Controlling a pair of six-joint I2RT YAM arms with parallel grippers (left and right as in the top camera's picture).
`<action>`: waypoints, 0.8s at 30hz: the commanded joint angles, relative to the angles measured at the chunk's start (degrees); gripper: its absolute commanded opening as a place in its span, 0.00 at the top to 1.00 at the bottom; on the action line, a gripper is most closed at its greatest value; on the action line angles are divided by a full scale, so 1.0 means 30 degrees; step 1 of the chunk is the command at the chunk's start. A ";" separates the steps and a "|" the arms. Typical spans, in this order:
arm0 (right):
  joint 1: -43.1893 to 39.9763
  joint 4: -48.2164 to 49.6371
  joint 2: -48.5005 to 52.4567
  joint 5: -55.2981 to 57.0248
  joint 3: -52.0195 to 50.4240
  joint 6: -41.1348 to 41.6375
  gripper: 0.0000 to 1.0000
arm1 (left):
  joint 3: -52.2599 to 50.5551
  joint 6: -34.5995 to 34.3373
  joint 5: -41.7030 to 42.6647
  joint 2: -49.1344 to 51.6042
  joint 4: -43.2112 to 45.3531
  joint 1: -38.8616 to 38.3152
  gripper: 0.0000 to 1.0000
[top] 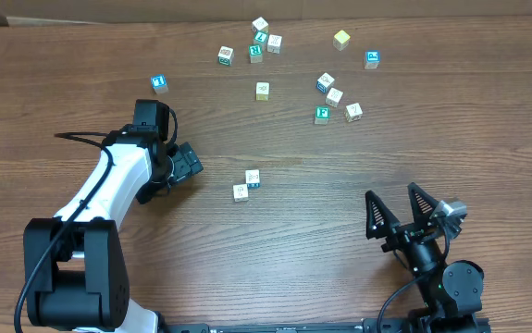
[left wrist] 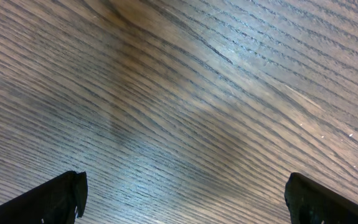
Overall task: Form a circle
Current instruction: 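Raise the right gripper and reach forward to the right-side blocks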
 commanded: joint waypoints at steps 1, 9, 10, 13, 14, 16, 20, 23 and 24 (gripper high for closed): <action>0.0073 0.0000 -0.0131 0.0335 -0.0189 0.0124 0.00 | 0.0299 -0.0335 0.0219 0.0160 0.0015 -0.0022 0.00; 0.0073 -0.0182 -0.0080 -0.0291 -0.0189 0.0124 0.00 | 0.0299 -0.0335 0.0219 0.0160 0.0015 -0.0022 0.01; 0.0073 -0.0168 -0.0080 -0.0539 -0.0182 0.0124 0.00 | 0.0299 -0.0335 0.0219 0.0160 0.0015 -0.0022 0.00; 0.0073 -0.0379 -0.0080 -0.1202 0.0182 0.0131 0.00 | 0.0299 -0.0335 0.0219 0.0160 0.0015 -0.0022 0.00; 0.0073 -0.0576 -0.0080 -0.1202 0.0444 0.0131 0.00 | 0.0299 -0.0335 0.0219 0.0160 0.0015 -0.0022 0.00; 0.0073 -0.1268 -0.0073 -0.1202 0.1180 0.0131 0.00 | 0.0299 -0.0335 0.0219 0.0160 0.0015 -0.0022 0.00; 0.0073 -0.3002 0.0073 -0.1020 0.3315 0.0124 0.00 | 0.0299 -0.0335 0.0219 0.0160 0.0015 -0.0022 0.00; 0.0073 -0.4124 0.0867 -0.0459 0.5435 0.0124 0.00 | 0.0299 -0.0335 0.0219 0.0160 0.0015 -0.0022 0.00; 0.0073 -0.4583 0.1413 -0.0284 0.6404 0.0109 0.00 | 0.0299 -0.0335 0.0219 0.0160 0.0015 -0.0022 0.00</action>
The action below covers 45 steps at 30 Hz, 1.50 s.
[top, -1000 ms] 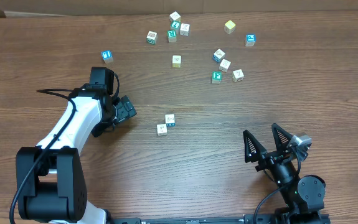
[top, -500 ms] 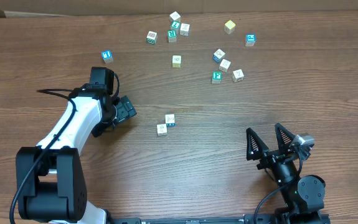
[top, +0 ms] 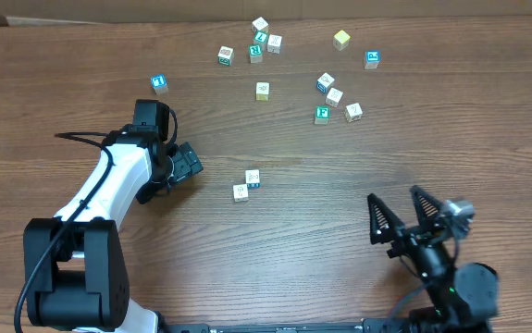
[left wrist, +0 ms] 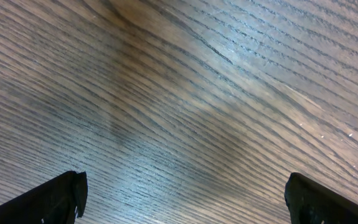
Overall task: Form a circle
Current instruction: 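Raise the right gripper and reach forward to the right-side blocks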
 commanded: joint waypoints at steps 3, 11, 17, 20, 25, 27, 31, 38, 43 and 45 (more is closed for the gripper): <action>0.0073 -0.1326 0.2747 0.0670 0.4969 -0.0007 0.00 | 0.0299 -0.0335 0.0189 0.0160 0.0015 -0.0022 0.00; 0.0073 -0.6696 1.0790 -0.1341 1.4812 -0.1734 0.00 | 0.0299 -0.0335 0.0189 0.0160 0.0015 -0.0022 0.00; 0.0073 -1.0928 1.6385 -0.1282 2.2374 -0.2703 0.00 | 0.0299 -0.0335 0.0189 0.0160 0.0015 -0.0022 0.00; 0.0058 -1.2371 1.9037 -0.1260 2.5937 -0.3118 0.00 | 0.0299 -0.0335 0.0189 0.0160 0.0015 -0.0022 0.00; -0.0386 -1.6225 2.4064 -0.1275 3.2203 -0.3162 0.00 | 0.0299 -0.0335 0.0189 0.0160 0.0015 -0.0022 0.00; -0.0605 -1.7245 2.5857 -0.1268 3.4068 -0.3169 0.00 | 0.0299 -0.0335 0.0189 0.0160 0.0015 -0.0022 0.00; -0.1275 -1.7864 2.8691 -0.1260 3.5780 -0.3169 0.00 | 0.0299 -0.0335 0.0189 0.0160 0.0015 -0.0022 0.00; -0.2390 -1.7624 3.2392 -0.1260 3.5765 -0.3162 0.00 | 0.0299 -0.0335 0.0189 0.0160 0.0015 -0.0022 0.00; -0.2433 -1.7711 3.4549 -0.1268 3.5561 -0.3162 0.58 | 0.0299 -0.0335 0.0189 0.0160 0.0015 -0.0022 0.00; -0.2419 -1.7879 3.5248 -0.1268 3.5554 -0.3155 0.75 | 0.0299 -0.0335 0.0189 0.0160 0.0015 -0.0022 0.00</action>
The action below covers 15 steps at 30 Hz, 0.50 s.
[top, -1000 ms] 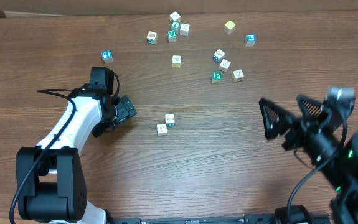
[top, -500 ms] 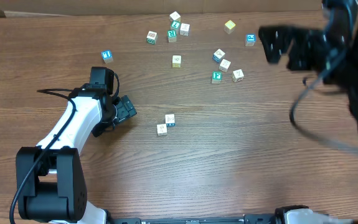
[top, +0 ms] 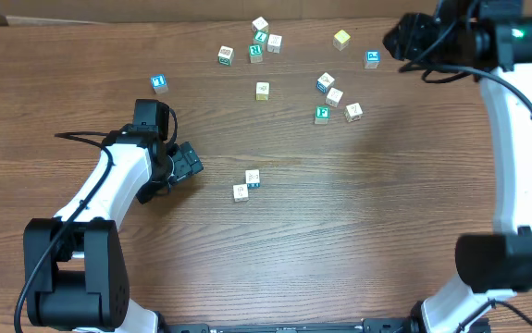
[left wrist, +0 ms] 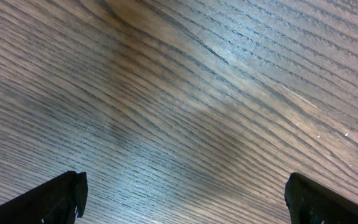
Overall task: Form a circle
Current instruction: 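Raise the right gripper and reach forward to the right-side blocks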
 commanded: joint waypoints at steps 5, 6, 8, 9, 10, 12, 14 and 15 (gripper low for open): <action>0.0146 -0.0656 0.2186 -0.0022 0.0197 -0.0087 0.67 | 0.0284 -0.0335 0.0080 0.0160 -0.0044 -0.0022 0.00; 0.0248 -0.0794 0.2608 0.0000 0.0197 -0.0095 0.59 | 0.0284 -0.0335 0.0080 0.0160 -0.0044 -0.0022 0.00; 0.0430 -0.1005 0.3344 0.0423 0.0197 -0.0095 0.47 | 0.0284 -0.0335 0.0080 0.0160 -0.0044 -0.0022 0.00; 0.0510 -0.1086 0.3708 0.0780 0.0197 -0.0095 0.45 | 0.0284 -0.0335 0.0080 0.0160 -0.0044 -0.0022 0.00; 0.0605 -0.1158 0.4065 0.1115 0.0197 -0.0095 0.43 | 0.0284 -0.0335 0.0080 0.0160 -0.0044 -0.0022 0.00; 0.0816 -0.1319 0.4903 0.1515 0.0197 -0.0117 0.36 | 0.0284 -0.0335 0.0080 0.0160 -0.0044 -0.0022 0.00; 0.1005 -0.1406 0.5479 0.1494 0.0197 -0.0561 0.33 | 0.0284 -0.0335 0.0080 0.0160 -0.0044 -0.0022 0.00; 0.1122 -0.1435 0.5741 0.1508 0.0197 -0.0809 0.32 | 0.0284 -0.0335 0.0080 0.0160 -0.0044 -0.0022 0.00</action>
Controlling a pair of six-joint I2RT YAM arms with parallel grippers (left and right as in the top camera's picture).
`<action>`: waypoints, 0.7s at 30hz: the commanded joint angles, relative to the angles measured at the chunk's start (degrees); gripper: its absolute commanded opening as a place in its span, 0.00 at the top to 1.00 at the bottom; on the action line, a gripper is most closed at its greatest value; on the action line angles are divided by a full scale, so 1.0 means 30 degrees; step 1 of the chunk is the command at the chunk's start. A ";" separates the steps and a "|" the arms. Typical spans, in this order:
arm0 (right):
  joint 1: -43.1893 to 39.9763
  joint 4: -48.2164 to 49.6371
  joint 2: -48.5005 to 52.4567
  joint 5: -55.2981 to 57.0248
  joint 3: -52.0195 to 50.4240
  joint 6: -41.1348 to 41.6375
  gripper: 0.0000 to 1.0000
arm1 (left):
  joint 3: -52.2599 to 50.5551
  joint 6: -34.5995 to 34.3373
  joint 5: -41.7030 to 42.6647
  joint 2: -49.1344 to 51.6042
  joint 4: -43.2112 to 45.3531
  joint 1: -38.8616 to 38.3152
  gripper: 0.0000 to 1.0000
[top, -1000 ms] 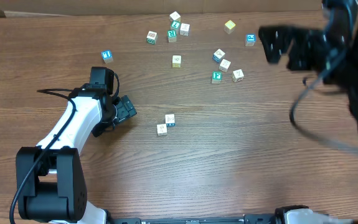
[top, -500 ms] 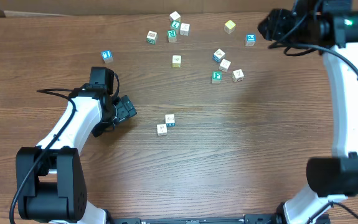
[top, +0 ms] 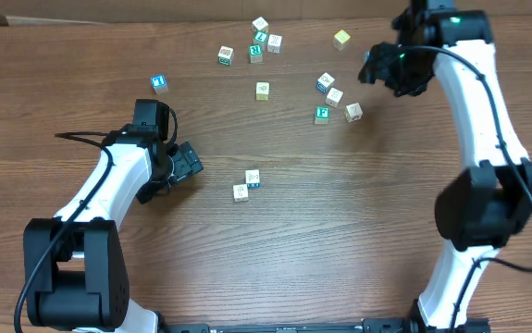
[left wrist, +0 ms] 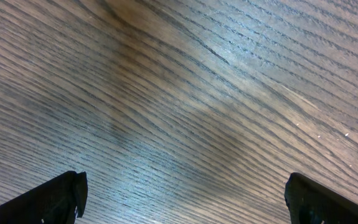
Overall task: Form a circle
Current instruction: 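Raise the right gripper and reach forward to the right-side blocks, then lower the right gripper onto the block with 7 and grasp it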
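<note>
Several small letter cubes lie scattered across the far half of the wooden table. Among them are a blue cube (top: pixel 159 83), a yellow cube (top: pixel 341 39), a cluster round a green cube (top: pixel 322 115), and a pair at mid-table (top: pixel 253 178). My left gripper (top: pixel 184 165) rests low on the left, open. In the left wrist view the left gripper (left wrist: pixel 185 190) has only bare wood between its fingers. My right gripper (top: pixel 377 67) hangs over the far right cubes; its jaws are hidden from above.
The wooden table (top: pixel 340 231) fills the view. My left arm (top: pixel 108 185) stretches along the left side and my right arm (top: pixel 488 120) along the right side. A cardboard edge shows at the far left corner.
My right gripper has moved from the far right corner down and left, over the spot where a blue cube lay; that cube no longer shows. The left arm has not moved.
My right arm sat folded at the near right edge with its gripper open, at both of the first two moments. It then stood stretched out to the far right corner beside a blue cube, and now covers that cube's spot. My left gripper stayed open and still throughout.
</note>
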 commanded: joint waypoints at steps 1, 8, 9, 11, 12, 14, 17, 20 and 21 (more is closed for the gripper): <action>0.0474 -0.0087 0.1013 0.0561 0.0197 -0.0947 0.31 | 0.0284 -0.0335 0.0080 0.0160 -0.0044 -0.0022 0.00; 0.0772 0.0051 0.2739 0.2907 0.0197 -0.0998 0.27 | 0.0284 -0.0335 0.0080 0.0153 -0.0044 -0.0022 0.00; 0.0772 0.0109 0.2943 0.3002 0.0197 -0.1056 0.27 | 0.0284 -0.0335 0.0080 0.0160 -0.0044 -0.0022 0.00; 0.0772 0.0313 0.3417 0.3206 0.0197 -0.1093 0.28 | 0.0284 -0.0335 0.0080 0.0160 -0.0044 -0.0022 0.00; 0.0772 0.0444 0.3606 0.3177 0.0197 -0.1202 0.28 | 0.0284 -0.0335 0.0080 0.0160 -0.0044 -0.0022 0.00; 0.0772 0.0685 0.4014 0.3169 0.0197 -0.1268 0.30 | 0.0284 -0.0335 0.0080 0.0160 -0.0044 -0.0022 0.00; 0.0794 0.0896 0.4379 0.3169 0.0197 -0.1370 0.30 | 0.0284 -0.0335 0.0080 0.0160 -0.0044 -0.0022 0.00; 0.0816 0.1195 0.4699 0.3089 0.0197 -0.1413 0.30 | 0.0284 -0.0335 0.0080 0.0160 -0.0044 -0.0022 0.00; 0.0831 0.1304 0.4765 0.2914 0.0197 -0.1413 0.30 | 0.0284 -0.0335 0.0080 0.0160 -0.0044 -0.0022 0.00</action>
